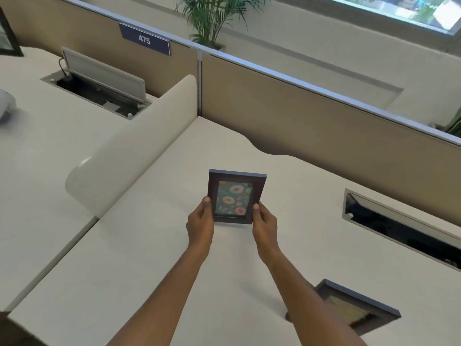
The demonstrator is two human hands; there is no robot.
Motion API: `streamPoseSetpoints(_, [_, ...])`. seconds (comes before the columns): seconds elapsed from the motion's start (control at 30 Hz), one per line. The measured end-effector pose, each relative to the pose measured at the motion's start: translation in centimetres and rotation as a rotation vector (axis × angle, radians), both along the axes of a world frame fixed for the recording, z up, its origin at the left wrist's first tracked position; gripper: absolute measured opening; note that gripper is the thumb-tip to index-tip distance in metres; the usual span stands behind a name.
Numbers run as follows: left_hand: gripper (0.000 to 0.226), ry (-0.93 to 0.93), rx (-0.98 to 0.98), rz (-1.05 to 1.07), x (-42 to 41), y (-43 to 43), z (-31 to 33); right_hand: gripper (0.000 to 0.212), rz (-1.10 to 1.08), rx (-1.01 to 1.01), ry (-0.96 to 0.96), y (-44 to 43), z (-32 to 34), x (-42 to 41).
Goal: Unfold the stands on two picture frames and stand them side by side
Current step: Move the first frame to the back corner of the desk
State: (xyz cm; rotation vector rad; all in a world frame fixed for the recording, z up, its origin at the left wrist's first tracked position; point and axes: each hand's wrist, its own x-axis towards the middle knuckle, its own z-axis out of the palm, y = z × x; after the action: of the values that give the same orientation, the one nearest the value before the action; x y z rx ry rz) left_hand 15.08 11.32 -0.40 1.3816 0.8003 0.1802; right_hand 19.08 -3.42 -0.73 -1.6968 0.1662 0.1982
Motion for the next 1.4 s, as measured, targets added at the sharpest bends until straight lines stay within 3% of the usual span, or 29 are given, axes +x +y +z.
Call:
streamPoseSetpoints(0.77, [0.045, -0.016, 0.082, 0.084, 16.5, 7.3, -1.8, 0.037, 0.102, -0.012, -0.012, 6.8, -1.7, 18.4])
streamPoseSetpoints(1.4, [0.055, 0.081, 0.199, -0.009, 17.0, 8.8, -3.0, 0.043, 0.178, -0.193, 0.004, 6.6, -2.4, 17.4])
